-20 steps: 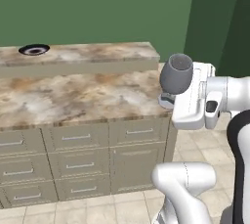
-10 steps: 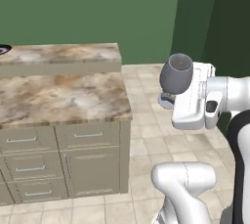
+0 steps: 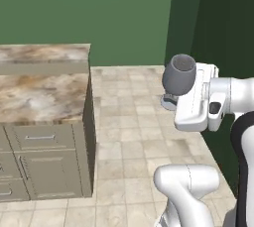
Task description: Retrieve the wine glasses from the counter and place one next to each plate.
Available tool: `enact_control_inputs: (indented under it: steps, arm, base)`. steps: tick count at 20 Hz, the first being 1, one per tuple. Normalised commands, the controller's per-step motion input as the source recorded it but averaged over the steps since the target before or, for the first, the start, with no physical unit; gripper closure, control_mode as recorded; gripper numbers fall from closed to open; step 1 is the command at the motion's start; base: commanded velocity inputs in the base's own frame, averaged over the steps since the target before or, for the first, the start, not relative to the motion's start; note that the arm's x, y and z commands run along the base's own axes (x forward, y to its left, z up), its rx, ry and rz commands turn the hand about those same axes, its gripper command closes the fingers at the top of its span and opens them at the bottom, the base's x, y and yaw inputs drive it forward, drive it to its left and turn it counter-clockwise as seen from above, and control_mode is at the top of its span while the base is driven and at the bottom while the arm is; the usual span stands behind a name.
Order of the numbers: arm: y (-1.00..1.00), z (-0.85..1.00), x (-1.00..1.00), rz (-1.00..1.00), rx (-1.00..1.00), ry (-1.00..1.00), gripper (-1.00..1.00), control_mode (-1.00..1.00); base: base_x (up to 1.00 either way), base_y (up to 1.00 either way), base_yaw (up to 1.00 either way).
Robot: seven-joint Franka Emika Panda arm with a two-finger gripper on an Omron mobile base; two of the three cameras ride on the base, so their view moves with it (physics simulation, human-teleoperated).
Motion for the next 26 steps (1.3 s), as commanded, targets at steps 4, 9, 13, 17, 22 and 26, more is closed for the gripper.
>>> enact_control_inputs:
  steps: [4,9,13,17,22,26]
  arm:
    - [0.0,0.0,0.0,0.0,0.0,0.0,1.0,1.0]
    - [0.0,0.0,0.0,0.0,0.0,0.0,1.0,1.0]
    - [0.0,0.0,0.0,0.0,0.0,0.0,1.0,1.0]
    - [0.0,0.0,0.0,0.0,0.0,0.0,1.0,1.0]
    - [0.0,0.0,0.0,0.0,0.0,0.0,1.0,1.0]
    - [0.0,0.0,0.0,0.0,0.0,0.0,1.0,1.0]
  base:
    - [0.83,-1.0,0.18]
    - [1.0,-1.0,0.16]
    - [1.0,-0.99,0.15]
    - [1.0,-0.47,0.05]
    - [1.0,0.5,-0.12]
    - [1.0,0.43,-0.12]
